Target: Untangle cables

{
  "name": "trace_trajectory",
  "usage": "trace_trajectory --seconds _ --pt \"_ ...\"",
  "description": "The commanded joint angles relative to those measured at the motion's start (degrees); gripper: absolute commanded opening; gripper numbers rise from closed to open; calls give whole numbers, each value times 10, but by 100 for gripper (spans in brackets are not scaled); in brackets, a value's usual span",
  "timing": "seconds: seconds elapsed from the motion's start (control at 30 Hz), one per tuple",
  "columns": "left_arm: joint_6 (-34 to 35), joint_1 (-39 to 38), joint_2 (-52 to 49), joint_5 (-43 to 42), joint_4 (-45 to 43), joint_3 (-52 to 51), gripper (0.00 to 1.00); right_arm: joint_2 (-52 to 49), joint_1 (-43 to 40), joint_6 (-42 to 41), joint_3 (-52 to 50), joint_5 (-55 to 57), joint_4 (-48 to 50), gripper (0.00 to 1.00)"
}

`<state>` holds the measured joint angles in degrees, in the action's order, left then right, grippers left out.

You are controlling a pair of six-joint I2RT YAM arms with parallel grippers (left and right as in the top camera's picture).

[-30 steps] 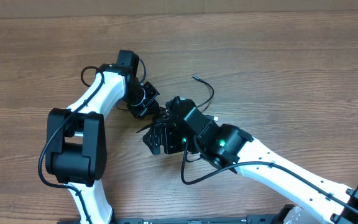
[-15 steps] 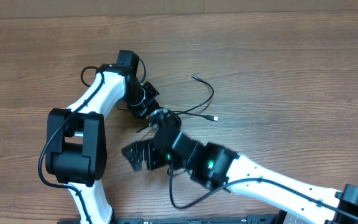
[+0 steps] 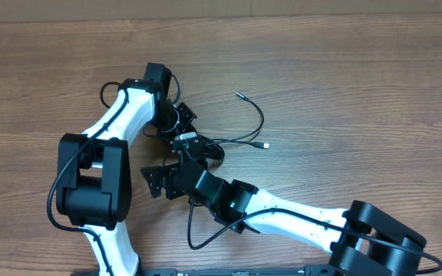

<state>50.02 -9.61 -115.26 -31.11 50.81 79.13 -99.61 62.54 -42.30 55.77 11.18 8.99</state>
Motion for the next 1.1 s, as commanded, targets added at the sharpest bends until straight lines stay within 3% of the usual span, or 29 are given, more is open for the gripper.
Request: trace_trajectory --seconds 0.0,0.17,0.3,0.63,0.83,1.0,1.07 --pt "10 2 -6 -15 1 7 4 0 -2 8 -1 47 8 95" --pt "10 2 -6 -13 0 7 4 18 -2 61 -1 54 9 91" --pt "10 2 -6 -13 0 7 4 43 -7 83 -1 38 32 100" --pt "8 2 -6 7 -1 7 4 148 -8 158 -1 -3 70 100" --pt "8 2 -6 14 -2 7 4 242 -8 158 -1 -3 -24 100" --pt "5 2 -6 63 -3 7 4 294 -10 158 -1 2 -167 96" --pt "-67 2 -6 114 -3 7 4 296 -20 148 -1 7 -231 93"
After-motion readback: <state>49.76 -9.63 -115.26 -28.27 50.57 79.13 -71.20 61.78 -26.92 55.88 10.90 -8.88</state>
